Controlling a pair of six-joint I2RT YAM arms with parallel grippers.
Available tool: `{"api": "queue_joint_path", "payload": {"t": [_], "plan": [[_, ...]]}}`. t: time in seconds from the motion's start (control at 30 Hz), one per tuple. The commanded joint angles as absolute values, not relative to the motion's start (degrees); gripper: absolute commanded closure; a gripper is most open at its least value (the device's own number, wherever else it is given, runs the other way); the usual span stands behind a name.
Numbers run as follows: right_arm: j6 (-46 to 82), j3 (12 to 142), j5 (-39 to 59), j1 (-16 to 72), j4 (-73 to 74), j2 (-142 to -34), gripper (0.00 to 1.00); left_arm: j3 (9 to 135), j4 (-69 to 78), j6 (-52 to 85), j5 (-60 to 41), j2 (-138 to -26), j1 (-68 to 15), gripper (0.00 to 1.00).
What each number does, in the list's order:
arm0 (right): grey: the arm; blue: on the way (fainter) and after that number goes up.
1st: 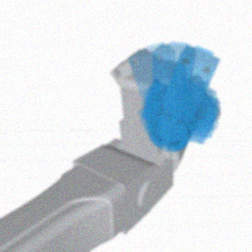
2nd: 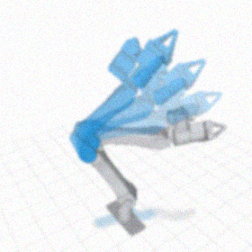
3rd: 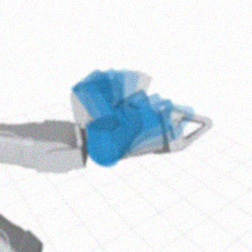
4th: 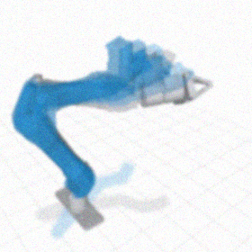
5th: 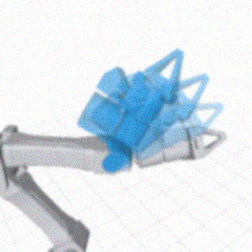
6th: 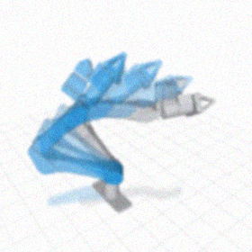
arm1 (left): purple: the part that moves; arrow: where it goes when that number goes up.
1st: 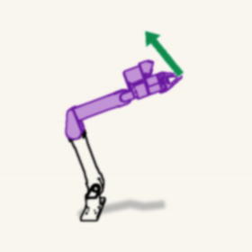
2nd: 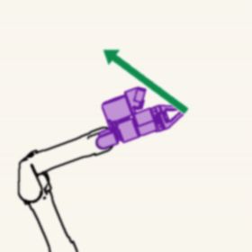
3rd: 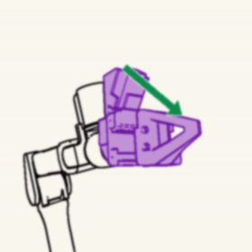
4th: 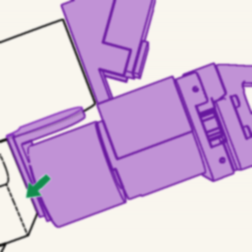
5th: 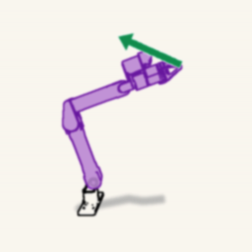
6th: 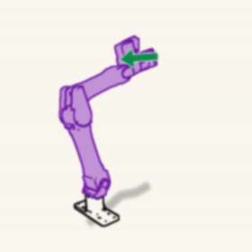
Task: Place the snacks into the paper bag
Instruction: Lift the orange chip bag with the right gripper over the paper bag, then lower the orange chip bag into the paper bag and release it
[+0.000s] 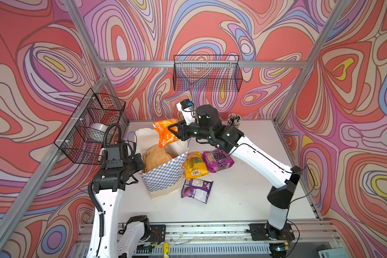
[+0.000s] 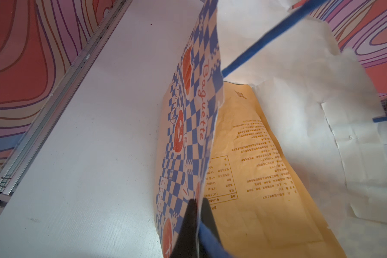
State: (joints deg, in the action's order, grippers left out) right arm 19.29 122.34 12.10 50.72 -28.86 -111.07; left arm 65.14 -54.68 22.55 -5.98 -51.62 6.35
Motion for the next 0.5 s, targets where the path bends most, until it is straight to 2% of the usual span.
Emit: {"api": "queue_joint_path", "payload": {"t": [0.0,0.23,0.47], "plan": [[18.43,126.57,14.86,51.54,-32.28,-116.46,0.62,65.65,-56.4,22.14,-5.89,-51.5,6.15,1.0],[20.94,133.05,14.94,52.15,-35.53,-127.1,0.63,65.39,-56.25,22.15,-5.89,-51.59,6.15,1.0],[24.05,133.4,14.06,52.17,-31.58,-133.51,0.63,65.21,-55.89,22.1,-6.69,-51.57,6.15,1.0]]}}
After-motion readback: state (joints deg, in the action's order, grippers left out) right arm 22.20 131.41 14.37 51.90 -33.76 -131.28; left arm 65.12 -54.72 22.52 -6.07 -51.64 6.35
